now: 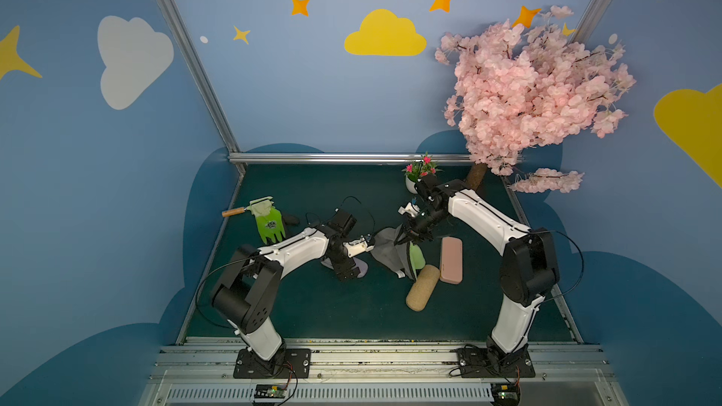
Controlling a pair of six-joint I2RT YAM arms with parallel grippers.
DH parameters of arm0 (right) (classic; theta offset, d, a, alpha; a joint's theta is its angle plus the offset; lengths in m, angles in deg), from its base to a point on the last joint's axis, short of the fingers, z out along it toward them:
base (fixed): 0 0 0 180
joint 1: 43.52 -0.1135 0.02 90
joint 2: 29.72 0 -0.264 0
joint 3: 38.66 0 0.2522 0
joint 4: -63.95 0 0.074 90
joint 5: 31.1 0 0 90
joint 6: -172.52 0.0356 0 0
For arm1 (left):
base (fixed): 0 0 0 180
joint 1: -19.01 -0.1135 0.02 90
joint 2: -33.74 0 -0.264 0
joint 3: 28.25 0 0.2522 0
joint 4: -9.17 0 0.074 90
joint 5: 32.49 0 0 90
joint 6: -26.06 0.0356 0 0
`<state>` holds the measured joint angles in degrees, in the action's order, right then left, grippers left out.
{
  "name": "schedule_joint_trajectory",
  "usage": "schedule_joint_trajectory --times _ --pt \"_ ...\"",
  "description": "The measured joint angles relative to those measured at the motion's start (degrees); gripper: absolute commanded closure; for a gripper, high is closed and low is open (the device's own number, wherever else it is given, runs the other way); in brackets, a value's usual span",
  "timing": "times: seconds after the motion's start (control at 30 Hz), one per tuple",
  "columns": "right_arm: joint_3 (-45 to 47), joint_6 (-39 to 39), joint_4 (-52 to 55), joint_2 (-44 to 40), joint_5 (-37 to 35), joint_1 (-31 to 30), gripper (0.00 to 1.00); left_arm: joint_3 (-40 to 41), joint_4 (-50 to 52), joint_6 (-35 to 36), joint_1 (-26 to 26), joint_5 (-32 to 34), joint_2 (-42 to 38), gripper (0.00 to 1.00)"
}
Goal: Wipe the eyeglass case
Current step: Adjust the eyeglass case at the center of the board.
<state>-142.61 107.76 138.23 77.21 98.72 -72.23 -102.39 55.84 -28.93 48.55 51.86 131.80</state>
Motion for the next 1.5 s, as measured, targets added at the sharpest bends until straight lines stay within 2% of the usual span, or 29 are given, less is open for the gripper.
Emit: schedule_joint_trajectory --times 0.27,0.5,0.67,0.73,0.87,0.93,1.03,1.1,1.17,1.27,1.33,1.47,1.5 --pt "2.14 0.44 -2.60 -0.17 1.09 -0.04 1.00 -0.81 2.47 1.18 0.11 -2.29 3.10 0.04" --pt "4.48 3.08 -6.80 -0.11 1.64 -0.61 1.00 -0.46 4.66 -1.77 0.83 -2.99 2.60 0.19" --pt "4.39 7.23 -11.10 1.84 2.69 -5.22 1.00 3.61 4.11 -4.92 0.81 -4.07 -1.14 0.29" --pt "2.91 8.74 -12.85 4.31 3.76 -8.24 1.00 5.31 3.23 -6.03 0.94 -4.48 -2.60 0.36" --pt "1.73 12.11 -14.80 10.45 5.86 -12.85 1.00 9.25 0.96 -9.99 0.52 -4.02 -6.45 0.65" --pt "2.78 12.98 -16.61 13.00 7.52 -13.42 1.00 9.11 0.31 -11.54 0.02 -7.28 -10.01 0.74" --pt "3.04 12.33 -16.35 15.61 8.66 -12.17 1.00 10.14 -6.19 -12.37 1.18 -5.31 -13.70 0.80" --pt "2.49 10.86 -14.60 17.05 6.49 -10.51 1.00 11.15 -9.73 -12.59 1.75 -4.85 -11.58 0.79" --pt "1.66 9.16 -12.02 17.86 1.99 -8.26 1.00 11.91 -11.65 -12.98 2.16 -4.96 -10.78 0.72" --pt "0.37 7.08 -8.87 17.38 -2.91 -5.33 1.00 11.91 -11.58 -14.05 2.86 -4.87 -10.78 0.45" --pt "-0.72 6.19 -7.63 16.33 -4.33 -4.68 1.00 12.07 -9.99 -15.06 3.13 -4.46 -11.23 0.32" --pt "-2.84 5.53 -6.69 13.25 -3.67 -7.26 1.00 13.60 -6.01 -17.20 3.15 -3.56 -15.02 0.13" --pt "-3.23 5.57 -6.64 12.76 -3.19 -7.80 1.00 13.90 -5.18 -17.90 3.15 -3.58 -16.15 0.11"
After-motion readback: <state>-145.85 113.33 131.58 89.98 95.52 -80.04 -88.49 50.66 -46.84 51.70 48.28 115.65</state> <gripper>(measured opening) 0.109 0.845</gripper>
